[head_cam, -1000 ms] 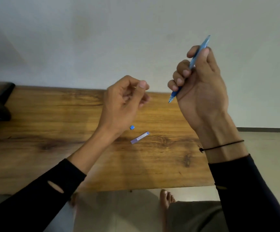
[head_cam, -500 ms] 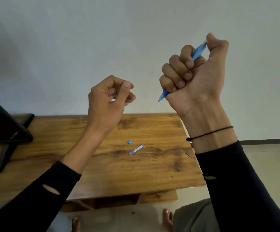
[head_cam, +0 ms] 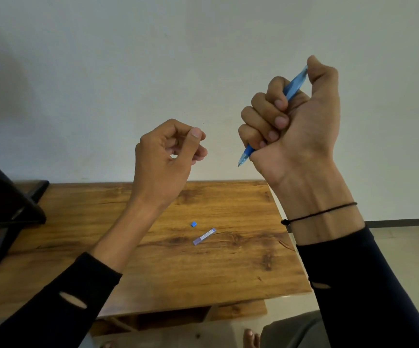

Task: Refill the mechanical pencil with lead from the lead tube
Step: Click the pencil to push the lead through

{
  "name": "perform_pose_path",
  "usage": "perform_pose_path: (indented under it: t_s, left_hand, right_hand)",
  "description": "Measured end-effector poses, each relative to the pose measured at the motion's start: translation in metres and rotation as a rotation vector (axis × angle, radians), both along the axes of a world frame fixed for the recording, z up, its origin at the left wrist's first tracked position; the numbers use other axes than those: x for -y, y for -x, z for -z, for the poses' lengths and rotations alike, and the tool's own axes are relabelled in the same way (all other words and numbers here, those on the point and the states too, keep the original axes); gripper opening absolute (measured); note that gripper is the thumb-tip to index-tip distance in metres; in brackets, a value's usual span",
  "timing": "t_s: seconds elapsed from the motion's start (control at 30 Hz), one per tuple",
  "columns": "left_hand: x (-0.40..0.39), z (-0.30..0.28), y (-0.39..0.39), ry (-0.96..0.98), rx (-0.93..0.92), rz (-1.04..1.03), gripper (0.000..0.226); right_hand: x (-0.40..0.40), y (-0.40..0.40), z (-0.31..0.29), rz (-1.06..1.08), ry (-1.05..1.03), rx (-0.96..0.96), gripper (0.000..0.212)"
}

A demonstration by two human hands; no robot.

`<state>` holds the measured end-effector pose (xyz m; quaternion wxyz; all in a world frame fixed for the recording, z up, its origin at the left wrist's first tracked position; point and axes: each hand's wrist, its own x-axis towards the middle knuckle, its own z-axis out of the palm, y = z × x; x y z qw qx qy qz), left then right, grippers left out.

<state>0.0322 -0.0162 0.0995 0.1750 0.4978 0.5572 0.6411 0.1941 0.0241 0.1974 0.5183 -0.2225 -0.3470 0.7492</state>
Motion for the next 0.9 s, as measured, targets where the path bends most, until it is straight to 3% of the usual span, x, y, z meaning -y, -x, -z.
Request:
perform_pose_path:
  t_s: [0.9]
  left_hand:
    - [0.0056, 0.0035, -0.0034, 0.019, -0.004, 0.001, 0.018]
  right_hand:
    - [0.0084, 0.0018, -0.0084, 0.005, -0.003, 0.002, 0.057]
